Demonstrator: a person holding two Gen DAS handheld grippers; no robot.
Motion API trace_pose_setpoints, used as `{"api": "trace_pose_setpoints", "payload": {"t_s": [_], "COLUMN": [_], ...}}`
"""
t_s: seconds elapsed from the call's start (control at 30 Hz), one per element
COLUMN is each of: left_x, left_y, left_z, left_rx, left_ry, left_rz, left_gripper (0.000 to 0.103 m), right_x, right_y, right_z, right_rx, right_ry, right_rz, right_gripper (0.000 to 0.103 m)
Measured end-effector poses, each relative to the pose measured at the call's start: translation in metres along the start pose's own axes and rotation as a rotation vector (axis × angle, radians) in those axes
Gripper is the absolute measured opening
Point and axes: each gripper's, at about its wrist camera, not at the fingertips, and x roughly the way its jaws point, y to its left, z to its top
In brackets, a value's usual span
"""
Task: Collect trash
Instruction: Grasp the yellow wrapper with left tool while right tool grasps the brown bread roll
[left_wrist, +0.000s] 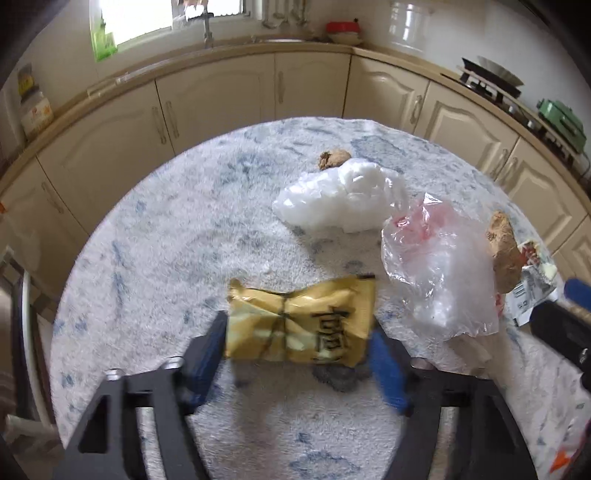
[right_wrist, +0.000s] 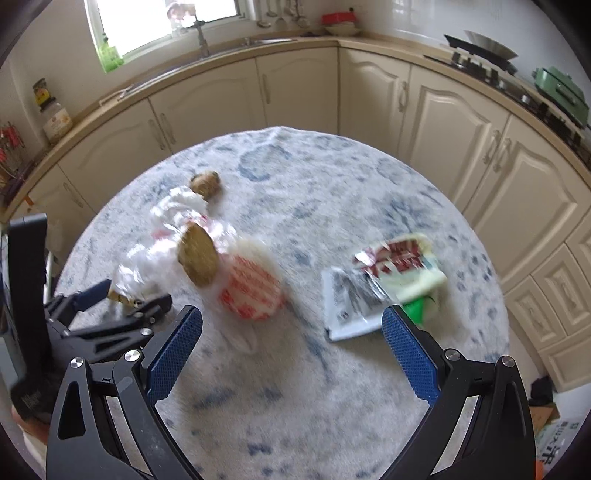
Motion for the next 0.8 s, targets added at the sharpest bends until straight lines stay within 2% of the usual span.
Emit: {"api": "trace_pose_setpoints", "payload": {"t_s": [0.13,0.2,0.33,0.37,0.4,0.43,0.5,0.6,0.8], "left_x": [0.0,0.001,-0.004,-0.007,-0.01,-0.014,-0.017,-0.023,-0.042], "left_y": [0.005,0.008,0.012,0.012,0.013,0.014,0.014,0.013,0.012], "left_z": [-0.003,-0.005,-0.007,-0.009,-0.01,-0.011,-0.013,-0.016,-0.023], "left_rx": [-0.015,-0.026,-0.028,-0.03,-0.032,-0.034,-0.03,-0.03,-0.024], "left_ry": [-0.007,-0.008,-0.009,-0.009,-0.009,-0.009,-0.01,-0.011,-0.038], "left_rz": [-0.042,-0.057,-0.07,-0.074,-0.078,-0.081,-0.087,-0.09,-0.08], "left_gripper": [0.063,0.063,0.063,0.062,0.062,0.062,0.062,0.062,0.062], "right_x": [0.005,0.01,0.025,0.027,0.03,0.03,0.025,0.021,0.009], "right_y": [0.017,0.024,0.036,0.037,0.038,0.039,0.039,0.037,0.032], "right_z": [0.011,0.015,0.019,0.019,0.018,0.017,0.017,0.017,0.011], "right_rx": [-0.054,-0.072,-0.099,-0.103,-0.103,-0.104,-0.113,-0.098,-0.078], "right_ry": [-0.023,-0.019,-0.003,0.005,0.017,0.008,-0.018,-0.008,-0.015], "right_rz": [0.018,0.037,0.06,0.067,0.076,0.058,0.067,0.09,0.074], "right_gripper": [0.09,0.078,0.072,0.064,0.047,0.042,0.026,0.026,0.026]}}
